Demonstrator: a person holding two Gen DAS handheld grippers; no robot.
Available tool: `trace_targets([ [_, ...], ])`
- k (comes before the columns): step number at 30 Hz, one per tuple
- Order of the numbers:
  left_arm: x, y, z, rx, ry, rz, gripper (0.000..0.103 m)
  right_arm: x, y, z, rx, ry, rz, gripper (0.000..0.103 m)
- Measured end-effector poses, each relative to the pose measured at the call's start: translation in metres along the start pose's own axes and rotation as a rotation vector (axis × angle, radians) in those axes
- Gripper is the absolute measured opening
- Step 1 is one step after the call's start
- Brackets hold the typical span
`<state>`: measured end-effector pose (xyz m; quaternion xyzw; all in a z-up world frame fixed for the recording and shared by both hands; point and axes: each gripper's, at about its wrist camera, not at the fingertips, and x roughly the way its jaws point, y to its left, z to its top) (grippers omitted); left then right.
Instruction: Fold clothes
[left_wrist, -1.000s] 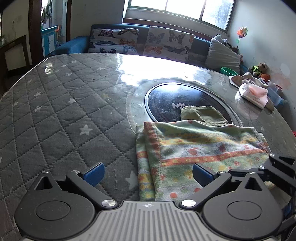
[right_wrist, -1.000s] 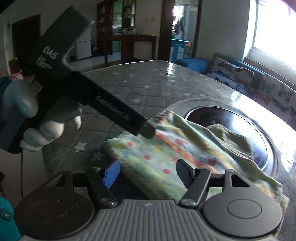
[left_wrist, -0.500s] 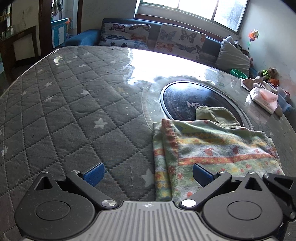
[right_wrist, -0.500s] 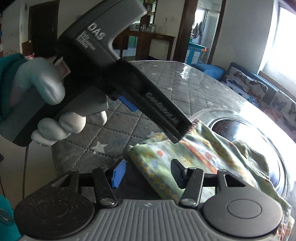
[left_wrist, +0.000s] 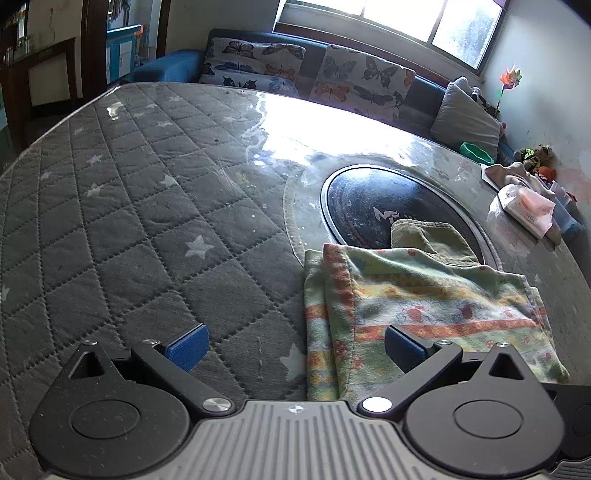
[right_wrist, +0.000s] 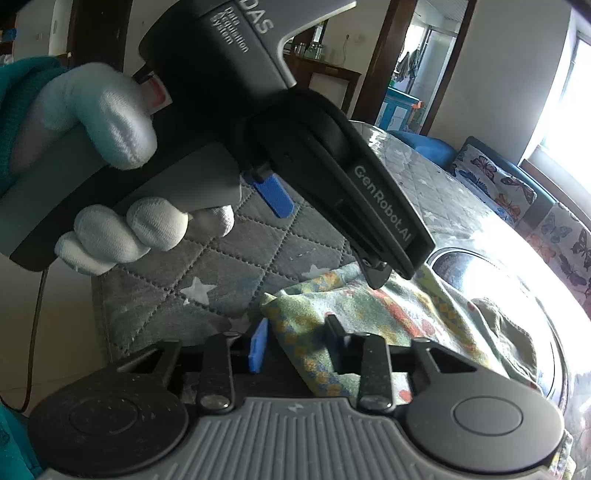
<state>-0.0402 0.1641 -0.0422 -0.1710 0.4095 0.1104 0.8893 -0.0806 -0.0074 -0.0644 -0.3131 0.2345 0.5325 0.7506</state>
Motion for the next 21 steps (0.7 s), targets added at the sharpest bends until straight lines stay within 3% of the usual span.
trace_targets([
  [5, 0.002, 0.0, 0.002, -0.026, 0.016, -0.023, 0.103, -0.007, -0.018, 0.003, 0.095, -0.021, 0.038, 0.012],
  [13, 0.005, 0.001, 0.008, -0.085, 0.046, -0.09, 0.103, -0.028, -0.045, 0.0, 0.216, -0.076, 0.092, 0.009],
  [21, 0.016, 0.003, 0.015, -0.214, 0.115, -0.24, 0.1, -0.052, -0.079, -0.01, 0.325, -0.14, 0.125, 0.007],
])
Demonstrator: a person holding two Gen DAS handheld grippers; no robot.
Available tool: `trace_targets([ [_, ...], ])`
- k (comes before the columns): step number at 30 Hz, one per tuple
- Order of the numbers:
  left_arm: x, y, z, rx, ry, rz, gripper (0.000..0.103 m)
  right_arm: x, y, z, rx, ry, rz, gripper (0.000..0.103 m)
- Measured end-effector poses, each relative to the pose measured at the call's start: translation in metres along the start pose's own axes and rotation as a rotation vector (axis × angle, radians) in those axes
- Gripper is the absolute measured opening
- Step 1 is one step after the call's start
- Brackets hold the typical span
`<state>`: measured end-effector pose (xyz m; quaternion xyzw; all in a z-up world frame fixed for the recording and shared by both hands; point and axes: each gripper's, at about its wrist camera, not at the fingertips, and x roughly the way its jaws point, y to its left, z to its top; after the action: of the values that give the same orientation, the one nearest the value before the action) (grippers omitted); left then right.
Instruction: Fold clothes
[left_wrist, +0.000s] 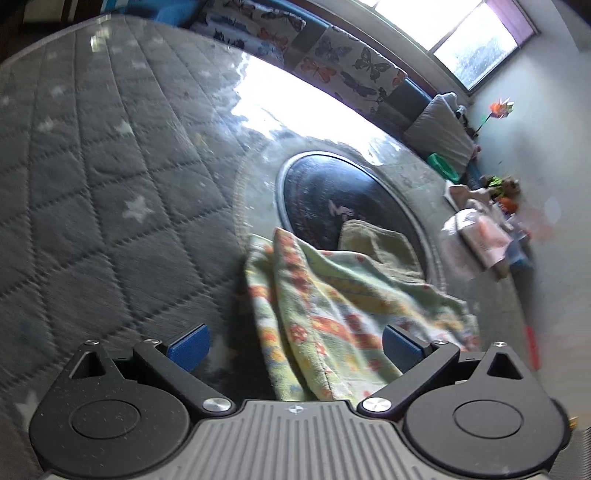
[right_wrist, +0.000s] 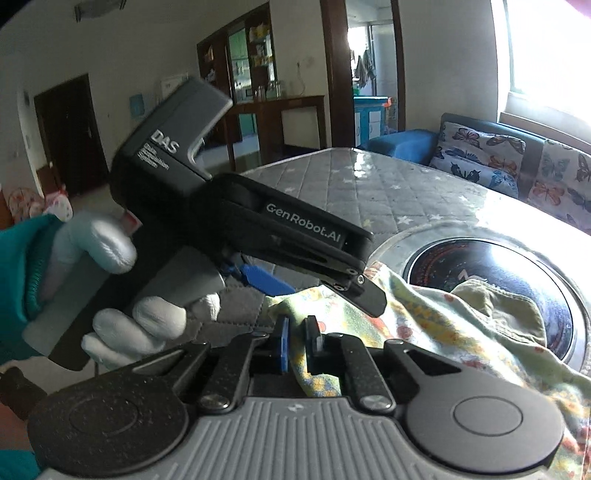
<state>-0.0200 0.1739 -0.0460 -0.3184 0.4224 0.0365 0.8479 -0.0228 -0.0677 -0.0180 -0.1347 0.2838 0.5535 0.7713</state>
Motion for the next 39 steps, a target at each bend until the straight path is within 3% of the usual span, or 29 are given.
trace_targets([
  [6, 0.01, -0.001, 0.006, -0.035, 0.03, -0.078, 0.093, -0.012, -0.009, 0.003, 0.016, -0.031, 0.014, 0.007],
  [9, 0.015, -0.003, 0.009, -0.036, 0.046, -0.106, 0.083, -0.014, -0.01, 0.001, 0.021, -0.039, 0.023, 0.006],
  [15, 0.027, -0.001, 0.007, -0.061, 0.083, -0.171, 0.047, -0.012, -0.009, 0.002, 0.014, -0.045, 0.044, 0.006],
  [17, 0.029, 0.0, 0.006, -0.063, 0.086, -0.166, 0.03, -0.01, -0.01, 0.001, 0.01, -0.039, 0.049, 0.007],
  [19, 0.031, 0.003, 0.006, -0.072, 0.089, -0.166, 0.024, -0.011, -0.014, -0.002, 0.024, -0.035, 0.053, 0.011],
  [21, 0.032, 0.006, 0.005, -0.078, 0.089, -0.171, 0.024, -0.019, -0.018, -0.007, 0.043, -0.039, 0.047, 0.026],
  [23, 0.031, 0.006, 0.005, -0.07, 0.087, -0.171, 0.023, -0.025, -0.029, -0.01, 0.062, -0.043, 0.012, 0.028],
  [26, 0.03, 0.005, 0.004, -0.056, 0.084, -0.169, 0.023, -0.037, -0.051, -0.015, 0.106, -0.047, -0.064, 0.043],
  [36, 0.031, -0.002, 0.004, -0.019, 0.077, -0.143, 0.023, -0.064, -0.157, -0.045, 0.299, -0.008, -0.413, 0.056],
  [39, 0.032, -0.004, 0.004, -0.01, 0.076, -0.133, 0.023, -0.061, -0.187, -0.06, 0.375, 0.006, -0.462, 0.056],
])
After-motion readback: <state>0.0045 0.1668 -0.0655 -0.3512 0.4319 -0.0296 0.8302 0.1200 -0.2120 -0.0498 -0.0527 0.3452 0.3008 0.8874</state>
